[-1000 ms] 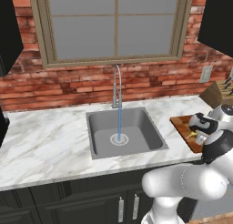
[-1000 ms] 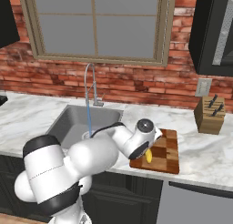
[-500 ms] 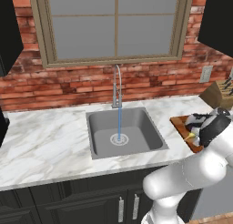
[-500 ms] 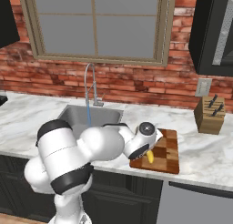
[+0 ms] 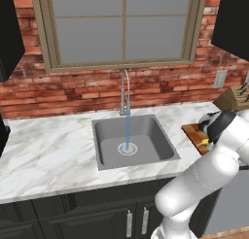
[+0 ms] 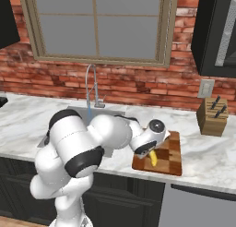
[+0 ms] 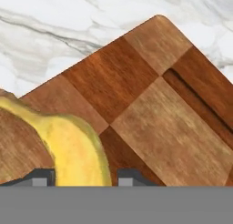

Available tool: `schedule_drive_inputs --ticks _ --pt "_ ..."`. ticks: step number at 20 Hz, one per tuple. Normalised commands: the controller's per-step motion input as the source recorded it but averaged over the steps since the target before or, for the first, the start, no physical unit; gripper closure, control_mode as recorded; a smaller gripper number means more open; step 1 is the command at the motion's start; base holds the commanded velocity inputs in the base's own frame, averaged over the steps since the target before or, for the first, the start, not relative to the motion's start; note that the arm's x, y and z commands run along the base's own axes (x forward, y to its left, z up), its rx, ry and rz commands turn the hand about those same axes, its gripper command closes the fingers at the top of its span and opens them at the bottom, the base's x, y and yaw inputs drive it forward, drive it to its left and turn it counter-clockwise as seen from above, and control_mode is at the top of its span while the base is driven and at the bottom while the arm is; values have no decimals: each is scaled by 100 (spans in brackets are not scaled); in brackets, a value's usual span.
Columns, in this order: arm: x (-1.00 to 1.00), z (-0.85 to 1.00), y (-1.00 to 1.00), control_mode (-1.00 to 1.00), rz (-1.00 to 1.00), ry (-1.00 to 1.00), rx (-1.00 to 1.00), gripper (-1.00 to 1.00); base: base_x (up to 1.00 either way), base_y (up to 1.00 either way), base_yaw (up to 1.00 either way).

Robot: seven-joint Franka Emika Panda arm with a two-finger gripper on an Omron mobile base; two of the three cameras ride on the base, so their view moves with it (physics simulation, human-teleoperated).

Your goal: Pick the banana from the sink and place it on the cutting board to airdry. Then turn off the sink faucet.

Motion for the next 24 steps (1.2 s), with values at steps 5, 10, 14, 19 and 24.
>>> schedule_drive_inputs --ticks 5,10,14,19,24 --pt "4 -10 -2 -100 3 0 0 -100 0 0 0" --pt "0 0 0 -100 3 0 0 -100 0 0 0" --pt "0 0 2 -100 2 0 0 -100 0 0 0" --pt "-1 0 19 -100 2 0 0 -100 0 0 0" --pt "-41 20 32 -100 0 -3 0 -100 0 0 0"
